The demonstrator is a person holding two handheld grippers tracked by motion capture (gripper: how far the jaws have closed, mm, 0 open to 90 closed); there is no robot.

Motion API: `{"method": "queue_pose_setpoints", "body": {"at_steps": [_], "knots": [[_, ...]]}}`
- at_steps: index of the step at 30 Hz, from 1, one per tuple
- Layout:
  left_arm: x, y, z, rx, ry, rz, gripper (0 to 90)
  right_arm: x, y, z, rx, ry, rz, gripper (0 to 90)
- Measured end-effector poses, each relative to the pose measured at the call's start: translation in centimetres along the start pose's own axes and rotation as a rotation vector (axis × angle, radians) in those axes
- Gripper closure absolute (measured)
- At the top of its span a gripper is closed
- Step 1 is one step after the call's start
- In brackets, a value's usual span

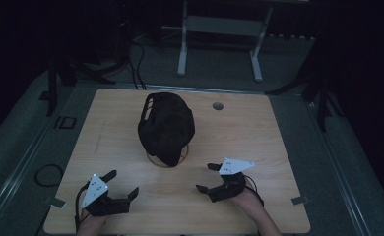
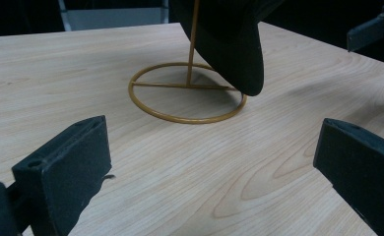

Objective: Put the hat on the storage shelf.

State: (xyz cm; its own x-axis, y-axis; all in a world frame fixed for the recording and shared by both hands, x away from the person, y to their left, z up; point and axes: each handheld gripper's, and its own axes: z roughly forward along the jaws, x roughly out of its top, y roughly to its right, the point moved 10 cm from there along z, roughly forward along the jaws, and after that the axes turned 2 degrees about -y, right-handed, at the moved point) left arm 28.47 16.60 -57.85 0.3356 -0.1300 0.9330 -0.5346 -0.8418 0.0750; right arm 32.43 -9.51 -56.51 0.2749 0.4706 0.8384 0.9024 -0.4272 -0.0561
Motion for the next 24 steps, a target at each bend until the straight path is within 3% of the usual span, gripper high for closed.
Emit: {"method": "queue_pose_setpoints", "body": {"at_steps": [7, 14, 24], "knots": [[-0.1, 0.2, 0.1, -0.013, -0.005, -0.003, 1.4, -1.8, 0.3, -0.7, -0.012, -0.014, -0.003, 14.3], [-0.2, 0.3, 0.2, -0.017, -0.011, 0.004, 1.5, -3.1, 1.1, -1.7, -0.036, -0.016, 0.025, 14.3], [-0.3, 0.3, 0.2, -0.016, -0.014, -0.001, 1.5, -5.7, 2.7, -2.7, -0.084, -0.060, 0.029, 14.3]]}}
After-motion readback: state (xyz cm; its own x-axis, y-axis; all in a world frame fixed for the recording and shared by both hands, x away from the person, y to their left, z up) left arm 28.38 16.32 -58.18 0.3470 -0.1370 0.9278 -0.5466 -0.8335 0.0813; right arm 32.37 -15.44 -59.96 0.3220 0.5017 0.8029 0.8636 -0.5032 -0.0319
